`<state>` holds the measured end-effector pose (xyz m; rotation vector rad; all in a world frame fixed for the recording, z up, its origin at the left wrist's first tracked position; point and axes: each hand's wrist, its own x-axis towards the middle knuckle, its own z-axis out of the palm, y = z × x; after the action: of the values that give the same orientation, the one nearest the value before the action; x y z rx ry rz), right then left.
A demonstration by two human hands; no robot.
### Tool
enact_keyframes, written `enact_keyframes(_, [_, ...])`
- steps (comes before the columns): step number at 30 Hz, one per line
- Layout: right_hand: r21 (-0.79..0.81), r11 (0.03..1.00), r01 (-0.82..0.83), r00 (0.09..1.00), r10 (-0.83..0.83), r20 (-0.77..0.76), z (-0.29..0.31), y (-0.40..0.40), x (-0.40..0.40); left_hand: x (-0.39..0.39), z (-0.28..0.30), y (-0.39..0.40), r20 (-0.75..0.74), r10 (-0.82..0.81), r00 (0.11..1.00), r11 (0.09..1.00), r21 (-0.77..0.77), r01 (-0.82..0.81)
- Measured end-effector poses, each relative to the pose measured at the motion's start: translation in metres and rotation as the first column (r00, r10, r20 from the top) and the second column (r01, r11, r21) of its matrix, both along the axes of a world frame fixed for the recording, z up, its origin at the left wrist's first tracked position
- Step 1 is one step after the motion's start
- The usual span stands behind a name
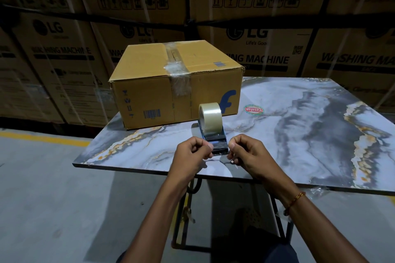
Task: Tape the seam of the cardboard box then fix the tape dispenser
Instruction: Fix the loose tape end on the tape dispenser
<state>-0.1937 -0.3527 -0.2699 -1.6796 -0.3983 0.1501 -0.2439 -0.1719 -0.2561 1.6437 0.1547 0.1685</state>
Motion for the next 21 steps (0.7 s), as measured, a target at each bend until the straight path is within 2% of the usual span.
enact_keyframes(7, [-0.013, 1.0, -0.026, 0.999, 0.025, -0.028, 0.0027, 0.0003, -0.0002, 0.0011, 0.0001, 0.0037, 0.016, 0.048, 0.999, 0.995, -0.093, -0.047])
enact_keyframes(13, [-0.011, 1.0, -0.028, 0.999, 0.028, -0.03, 0.002, -0.0003, 0.0007, -0.0022, 0.0003, 0.0048, 0.03, -0.083, 0.996, 0.997, 0.006, 0.083])
enact_keyframes(21, [0.055, 0.998, 0.0, 0.998, 0.004, -0.062, 0.0, 0.0004, 0.0041, 0.006, -0.0051, -0.0028, 0.014, 0.053, 0.999, 0.998, 0.028, -0.053])
